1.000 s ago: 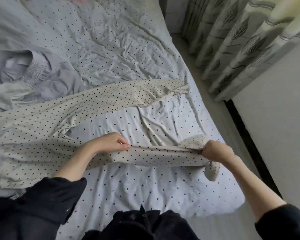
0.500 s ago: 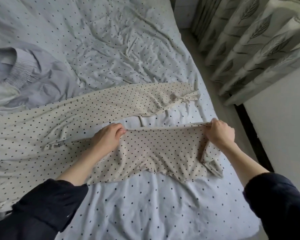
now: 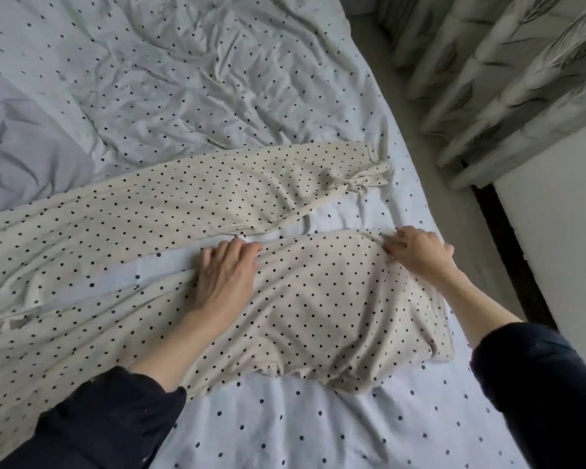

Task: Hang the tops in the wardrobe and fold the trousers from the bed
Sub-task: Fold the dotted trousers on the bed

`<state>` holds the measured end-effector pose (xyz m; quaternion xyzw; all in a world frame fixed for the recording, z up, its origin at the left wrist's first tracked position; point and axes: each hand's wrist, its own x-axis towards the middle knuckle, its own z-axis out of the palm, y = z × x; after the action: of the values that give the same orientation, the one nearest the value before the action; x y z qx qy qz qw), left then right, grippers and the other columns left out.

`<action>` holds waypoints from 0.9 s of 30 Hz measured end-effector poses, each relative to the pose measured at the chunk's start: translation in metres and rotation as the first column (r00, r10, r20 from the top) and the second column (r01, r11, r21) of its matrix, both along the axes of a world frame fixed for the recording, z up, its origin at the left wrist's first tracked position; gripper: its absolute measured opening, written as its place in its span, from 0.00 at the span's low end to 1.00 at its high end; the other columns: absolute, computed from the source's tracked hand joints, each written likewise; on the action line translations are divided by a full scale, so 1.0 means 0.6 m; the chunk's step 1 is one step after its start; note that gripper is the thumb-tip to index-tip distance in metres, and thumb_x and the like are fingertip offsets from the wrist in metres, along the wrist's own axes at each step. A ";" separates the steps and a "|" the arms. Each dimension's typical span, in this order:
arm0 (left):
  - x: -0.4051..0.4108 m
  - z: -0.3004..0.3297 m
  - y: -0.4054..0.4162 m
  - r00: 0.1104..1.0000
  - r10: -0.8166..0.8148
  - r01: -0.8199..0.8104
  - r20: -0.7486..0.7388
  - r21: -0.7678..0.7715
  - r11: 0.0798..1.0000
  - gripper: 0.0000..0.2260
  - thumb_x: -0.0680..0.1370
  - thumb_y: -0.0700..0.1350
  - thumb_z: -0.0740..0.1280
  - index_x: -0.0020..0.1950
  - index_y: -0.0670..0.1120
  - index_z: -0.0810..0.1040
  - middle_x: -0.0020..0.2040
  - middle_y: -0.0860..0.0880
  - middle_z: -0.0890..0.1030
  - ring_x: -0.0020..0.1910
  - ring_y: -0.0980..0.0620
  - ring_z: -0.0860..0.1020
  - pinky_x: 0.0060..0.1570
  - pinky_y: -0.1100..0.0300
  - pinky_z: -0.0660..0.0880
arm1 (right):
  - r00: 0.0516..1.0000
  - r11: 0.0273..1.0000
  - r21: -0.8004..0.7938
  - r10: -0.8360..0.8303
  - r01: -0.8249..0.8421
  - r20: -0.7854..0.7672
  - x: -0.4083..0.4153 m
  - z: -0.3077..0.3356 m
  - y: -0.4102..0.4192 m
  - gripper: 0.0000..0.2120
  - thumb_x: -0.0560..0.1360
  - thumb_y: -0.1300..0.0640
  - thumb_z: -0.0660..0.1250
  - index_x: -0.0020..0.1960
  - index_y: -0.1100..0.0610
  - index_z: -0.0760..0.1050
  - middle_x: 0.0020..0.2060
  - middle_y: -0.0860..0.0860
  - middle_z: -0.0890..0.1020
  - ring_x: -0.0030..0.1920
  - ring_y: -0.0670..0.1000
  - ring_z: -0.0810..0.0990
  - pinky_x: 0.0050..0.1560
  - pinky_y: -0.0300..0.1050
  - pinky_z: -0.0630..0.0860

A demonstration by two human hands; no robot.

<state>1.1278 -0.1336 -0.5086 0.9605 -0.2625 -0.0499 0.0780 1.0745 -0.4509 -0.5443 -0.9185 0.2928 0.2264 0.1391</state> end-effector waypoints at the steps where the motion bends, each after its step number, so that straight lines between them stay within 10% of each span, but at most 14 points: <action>1: 0.002 -0.002 -0.015 1.000 -0.013 0.013 0.020 0.003 1.000 0.12 0.70 0.40 0.73 0.53 0.43 0.79 0.45 0.44 0.80 0.44 0.43 0.78 0.43 0.48 0.71 | 0.999 0.999 -0.005 -0.038 0.038 -0.011 -0.009 -0.006 -0.012 0.17 0.76 0.45 0.60 0.61 0.52 0.72 0.60 0.53 0.76 0.64 0.57 0.69 0.63 0.59 0.62; 7: 0.025 -0.025 -0.090 0.999 -0.051 0.051 -0.003 0.014 0.999 0.09 0.76 0.45 0.68 0.55 0.45 0.79 0.49 0.47 0.80 0.51 0.45 0.76 0.51 0.53 0.60 | 0.937 0.926 0.144 -0.347 0.348 -0.033 -0.034 -0.033 -0.072 0.08 0.74 0.60 0.58 0.47 0.59 0.75 0.43 0.55 0.78 0.46 0.57 0.74 0.53 0.54 0.71; 16: 0.066 -0.037 -0.156 0.997 0.073 -0.072 0.007 -0.112 0.991 0.05 0.77 0.46 0.66 0.50 0.45 0.77 0.47 0.48 0.80 0.48 0.45 0.75 0.47 0.53 0.61 | 0.786 0.878 0.164 -0.477 0.450 0.394 0.091 -0.031 -0.106 0.12 0.76 0.57 0.56 0.56 0.59 0.73 0.49 0.56 0.79 0.50 0.60 0.77 0.45 0.47 0.71; 22: -0.005 -0.044 -0.143 0.997 0.015 -0.003 0.077 -0.158 0.987 0.12 0.74 0.38 0.66 0.57 0.45 0.77 0.54 0.45 0.77 0.51 0.42 0.75 0.46 0.50 0.67 | 0.844 0.892 0.183 -0.450 0.413 0.291 0.025 -0.063 -0.062 0.23 0.79 0.49 0.54 0.70 0.58 0.64 0.66 0.57 0.70 0.66 0.59 0.68 0.65 0.58 0.65; 27: -0.084 -0.047 -0.125 0.986 -0.152 0.145 -0.072 -0.103 0.984 0.18 0.76 0.47 0.55 0.63 0.48 0.76 0.67 0.44 0.73 0.65 0.43 0.72 0.60 0.43 0.67 | 0.770 0.791 0.159 -0.611 0.590 0.183 -0.104 -0.074 -0.049 0.22 0.78 0.42 0.51 0.52 0.60 0.72 0.50 0.58 0.76 0.48 0.59 0.75 0.46 0.49 0.70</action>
<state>1.0774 -0.2088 -0.5365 0.9305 -0.3322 -0.0809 0.1314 1.0123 -0.4804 -0.5889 -0.7886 0.5426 0.0781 0.2787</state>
